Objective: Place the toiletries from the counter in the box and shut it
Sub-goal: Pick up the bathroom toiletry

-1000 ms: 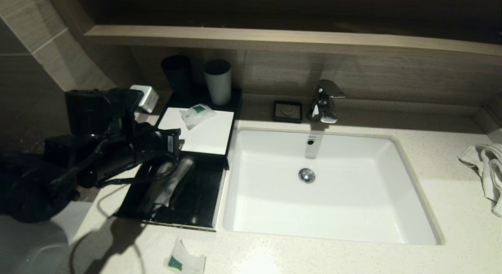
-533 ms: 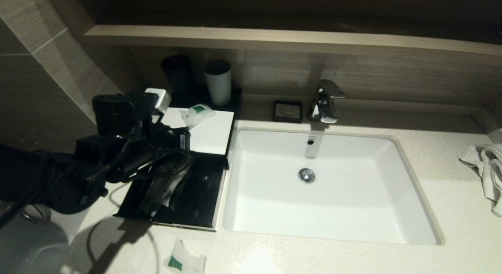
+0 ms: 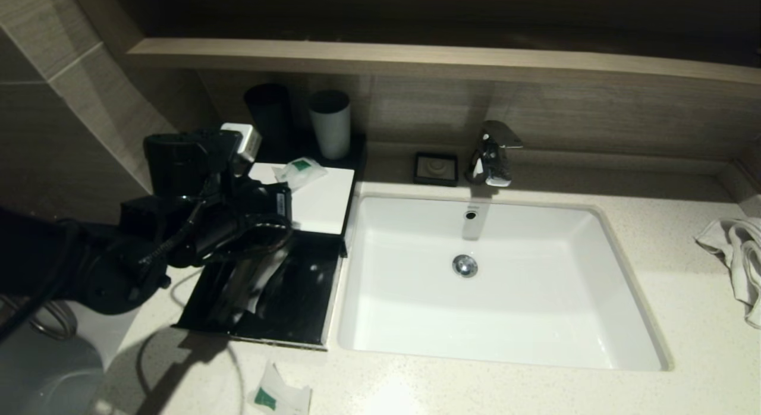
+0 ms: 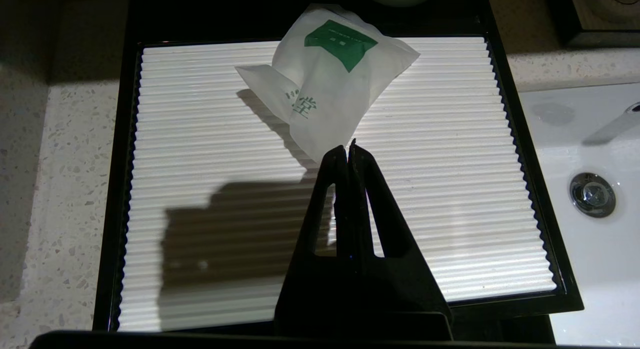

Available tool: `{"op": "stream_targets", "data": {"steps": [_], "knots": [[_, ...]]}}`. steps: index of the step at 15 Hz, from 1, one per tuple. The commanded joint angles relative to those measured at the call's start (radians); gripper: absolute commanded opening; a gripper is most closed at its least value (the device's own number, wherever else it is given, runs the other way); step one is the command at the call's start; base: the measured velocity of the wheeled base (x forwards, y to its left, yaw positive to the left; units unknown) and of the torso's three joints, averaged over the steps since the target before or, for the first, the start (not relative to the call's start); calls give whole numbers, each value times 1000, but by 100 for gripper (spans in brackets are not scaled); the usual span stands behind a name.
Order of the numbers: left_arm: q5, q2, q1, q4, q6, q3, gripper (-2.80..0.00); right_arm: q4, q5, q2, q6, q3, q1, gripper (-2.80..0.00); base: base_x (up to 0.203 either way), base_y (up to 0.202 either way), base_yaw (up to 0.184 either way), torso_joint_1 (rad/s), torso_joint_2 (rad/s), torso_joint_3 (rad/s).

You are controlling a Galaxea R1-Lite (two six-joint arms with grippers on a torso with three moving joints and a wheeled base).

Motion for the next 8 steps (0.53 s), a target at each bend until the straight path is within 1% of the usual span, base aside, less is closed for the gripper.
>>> {"op": "stream_targets", "data": {"steps": [1,4,7,8], "knots": [[0,5,-1,-5,0,0,-280,0,0,2,1,0,0,-280,0,0,0,0,0,0],[4,8,-1,-5,-5,-3,-280,0,0,2,1,0,0,-280,0,0,0,0,0,0],[36,11,-3,-20,-5,-9,-280,0,0,2,0,0,0,-280,0,0,0,0,0,0],[39,14,-6,-48,-3,-7,0,0,0,2,1,0,0,-280,0,0,0,0,0,0]]}}
